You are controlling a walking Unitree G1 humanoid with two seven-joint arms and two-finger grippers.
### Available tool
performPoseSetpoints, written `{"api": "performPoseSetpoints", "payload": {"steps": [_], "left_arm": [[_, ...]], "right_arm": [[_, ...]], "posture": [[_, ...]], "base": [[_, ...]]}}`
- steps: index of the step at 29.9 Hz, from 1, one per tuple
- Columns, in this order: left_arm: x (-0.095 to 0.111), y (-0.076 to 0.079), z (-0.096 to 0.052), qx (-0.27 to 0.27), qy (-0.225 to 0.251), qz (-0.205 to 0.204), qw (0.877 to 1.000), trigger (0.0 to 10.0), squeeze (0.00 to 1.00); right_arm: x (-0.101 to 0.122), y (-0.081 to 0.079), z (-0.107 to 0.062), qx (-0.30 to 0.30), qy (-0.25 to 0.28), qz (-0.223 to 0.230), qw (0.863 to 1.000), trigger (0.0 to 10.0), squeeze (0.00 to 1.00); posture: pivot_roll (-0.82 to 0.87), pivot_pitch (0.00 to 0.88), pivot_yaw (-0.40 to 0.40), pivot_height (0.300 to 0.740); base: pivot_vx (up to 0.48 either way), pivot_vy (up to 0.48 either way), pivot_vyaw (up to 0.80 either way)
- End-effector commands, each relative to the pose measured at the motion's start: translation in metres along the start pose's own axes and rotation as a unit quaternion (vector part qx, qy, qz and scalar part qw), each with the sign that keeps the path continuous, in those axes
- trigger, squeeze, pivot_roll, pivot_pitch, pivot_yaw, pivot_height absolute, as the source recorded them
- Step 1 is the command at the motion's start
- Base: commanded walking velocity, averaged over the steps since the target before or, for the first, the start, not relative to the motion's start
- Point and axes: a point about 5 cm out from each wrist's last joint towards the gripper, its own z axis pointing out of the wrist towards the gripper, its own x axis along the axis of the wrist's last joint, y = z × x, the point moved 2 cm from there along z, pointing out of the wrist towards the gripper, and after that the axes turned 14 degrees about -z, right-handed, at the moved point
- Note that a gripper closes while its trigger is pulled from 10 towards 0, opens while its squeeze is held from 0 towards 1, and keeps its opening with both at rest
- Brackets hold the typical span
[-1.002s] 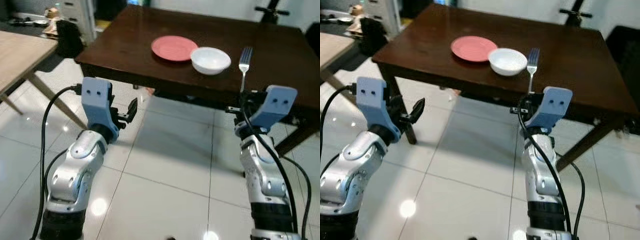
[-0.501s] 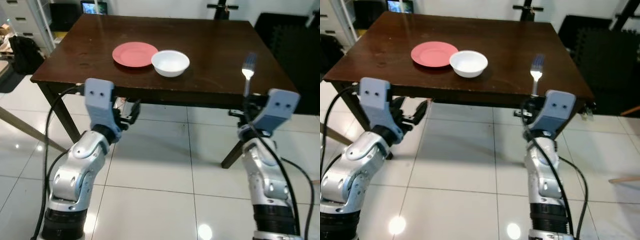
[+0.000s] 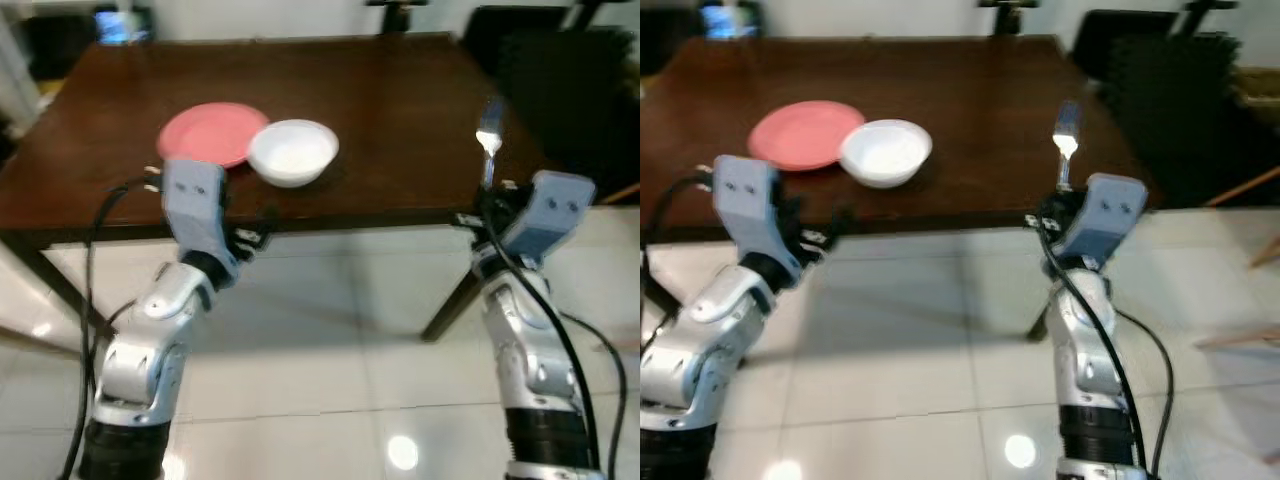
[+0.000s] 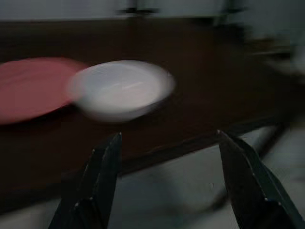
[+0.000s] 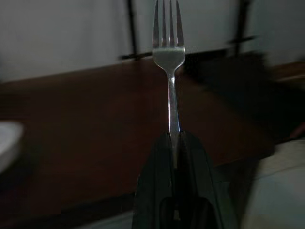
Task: Setting the table
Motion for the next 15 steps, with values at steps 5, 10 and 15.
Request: {"api": "performPoseSetpoints", "payload": {"steps": [5, 10, 15], "left_arm": [[-0.004, -0.007, -0.01, 0.002, -0.007, 0.03, 1.0, 10.0, 0.0], [-0.002, -0.006, -0.009, 0.002, 0.001, 0.055, 0.998, 10.0, 0.0], [-0.005, -0.004, -0.01, 0.0, 0.0, 0.058, 0.998, 10.0, 0.0]], "right_arm": [[-0.004, -0.008, -0.004, 0.017, -0.004, -0.002, 1.0, 10.0, 0.0], [-0.003, -0.028, -0.007, 0.079, 0.0, 0.009, 0.997, 10.0, 0.0], [-0.001, -0.036, -0.008, 0.099, 0.004, 0.015, 0.995, 10.0, 0.0]], "posture": [[0.06, 0.203, 0.065, 0.74], [0.07, 0.202, 0.064, 0.74], [0.07, 0.2, 0.062, 0.74]], "base": [[0.468, 0.0, 0.0], [0.465, 0.0, 0.0], [0.465, 0.0, 0.26]]}}
